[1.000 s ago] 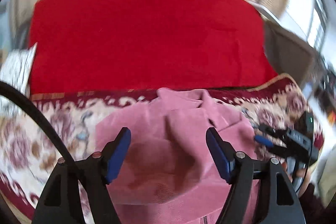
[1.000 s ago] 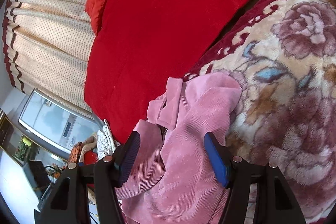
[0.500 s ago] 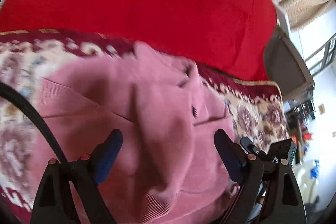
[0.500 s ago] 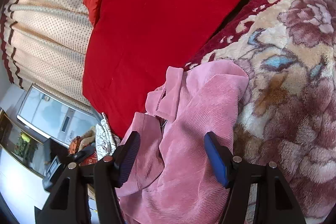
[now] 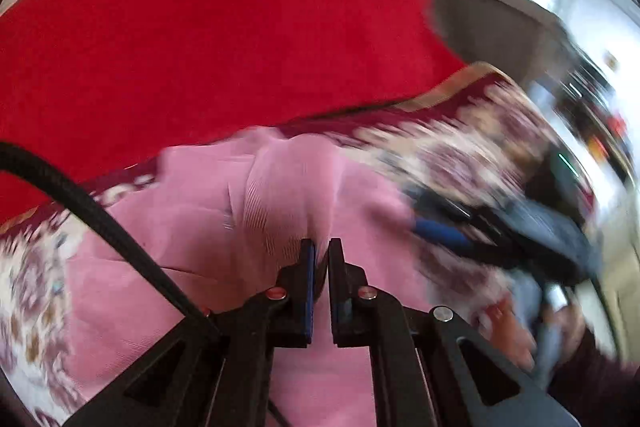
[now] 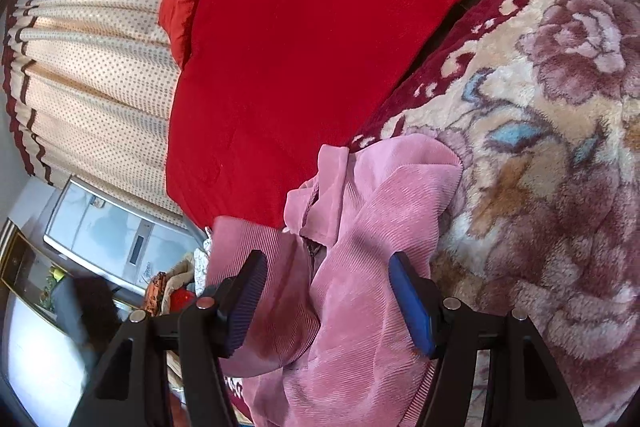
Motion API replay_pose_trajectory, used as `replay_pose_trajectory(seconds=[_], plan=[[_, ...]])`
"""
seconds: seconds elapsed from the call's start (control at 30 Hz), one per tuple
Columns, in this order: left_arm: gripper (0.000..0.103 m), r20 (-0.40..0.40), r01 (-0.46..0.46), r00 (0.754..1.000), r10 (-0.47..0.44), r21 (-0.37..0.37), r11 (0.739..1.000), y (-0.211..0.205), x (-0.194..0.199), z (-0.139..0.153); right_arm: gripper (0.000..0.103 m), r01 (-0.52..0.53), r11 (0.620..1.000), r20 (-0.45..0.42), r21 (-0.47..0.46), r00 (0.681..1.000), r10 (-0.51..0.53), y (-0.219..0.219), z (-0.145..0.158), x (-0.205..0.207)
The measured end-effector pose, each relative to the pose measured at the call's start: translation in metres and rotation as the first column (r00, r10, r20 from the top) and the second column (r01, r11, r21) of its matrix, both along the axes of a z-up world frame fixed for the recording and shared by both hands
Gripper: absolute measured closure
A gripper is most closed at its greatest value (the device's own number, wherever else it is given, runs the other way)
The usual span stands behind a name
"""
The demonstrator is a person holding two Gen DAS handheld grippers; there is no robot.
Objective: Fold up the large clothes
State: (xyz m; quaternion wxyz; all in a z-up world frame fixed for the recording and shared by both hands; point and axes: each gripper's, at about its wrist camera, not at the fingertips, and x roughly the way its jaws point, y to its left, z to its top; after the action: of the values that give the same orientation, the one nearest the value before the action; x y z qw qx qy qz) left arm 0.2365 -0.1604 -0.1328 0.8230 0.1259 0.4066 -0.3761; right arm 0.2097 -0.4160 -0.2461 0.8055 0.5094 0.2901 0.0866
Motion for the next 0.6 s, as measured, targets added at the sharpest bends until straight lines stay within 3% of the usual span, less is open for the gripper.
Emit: replay_pose_trajectory(seconds=[0.03, 0.1, 0.17, 0.23, 0.33, 0.4, 0.47, 0.6], plan=[[0.098, -0.011, 0.055, 0.998, -0.055, 0.008, 0.998, -0.004, -0.018, -0.006, 0.036, 0.004, 1.000, 0.001, 0.007, 1.000, -0.004, -0.002, 0.000, -0.001], [0.086, -0.042, 0.119, 0.992, -0.117, 0.052, 0.991, -0.006, -0.045, -0.023, 0.036, 0.008, 1.000, 0.002, 0.017, 1.000, -0.008, -0.005, 0.000, -0.003], [0.064, -0.056, 0.130, 0.990, -0.126, 0.075, 0.989, -0.001, -0.059, -0.036, 0.036, 0.007, 1.000, 0.003, 0.025, 1.000, -0.007, -0.007, 0.000, -0.005], [0.057, -0.040, 0.090, 0.995, -0.088, 0.059, 0.994, 0.017, -0.065, -0.039, 0.036, -0.014, 0.999, 0.009, 0.031, 1.000, 0.014, -0.005, 0.001, -0.005], [0.044, -0.041, -0.031, 0.999, 0.029, -0.047, 0.998, 0.060, -0.055, -0.027, 0.035, -0.052, 0.999, 0.013, 0.014, 0.999, 0.052, 0.001, 0.005, -0.006], [0.035, -0.025, -0.155, 0.988, 0.154, -0.091, 0.984, 0.095, -0.037, -0.015, 0.035, -0.083, 0.996, 0.015, -0.017, 0.996, 0.083, 0.009, 0.009, -0.007], [0.034, -0.016, -0.270, 0.963, 0.270, -0.099, 0.958, 0.122, -0.017, -0.008, 0.035, -0.119, 0.989, 0.004, -0.084, 0.993, 0.120, 0.019, 0.014, -0.006], [0.035, -0.024, -0.471, 0.882, 0.471, -0.121, 0.874, 0.165, 0.028, -0.012, 0.036, -0.209, 0.949, -0.108, -0.234, 0.976, 0.188, 0.047, 0.011, 0.003]])
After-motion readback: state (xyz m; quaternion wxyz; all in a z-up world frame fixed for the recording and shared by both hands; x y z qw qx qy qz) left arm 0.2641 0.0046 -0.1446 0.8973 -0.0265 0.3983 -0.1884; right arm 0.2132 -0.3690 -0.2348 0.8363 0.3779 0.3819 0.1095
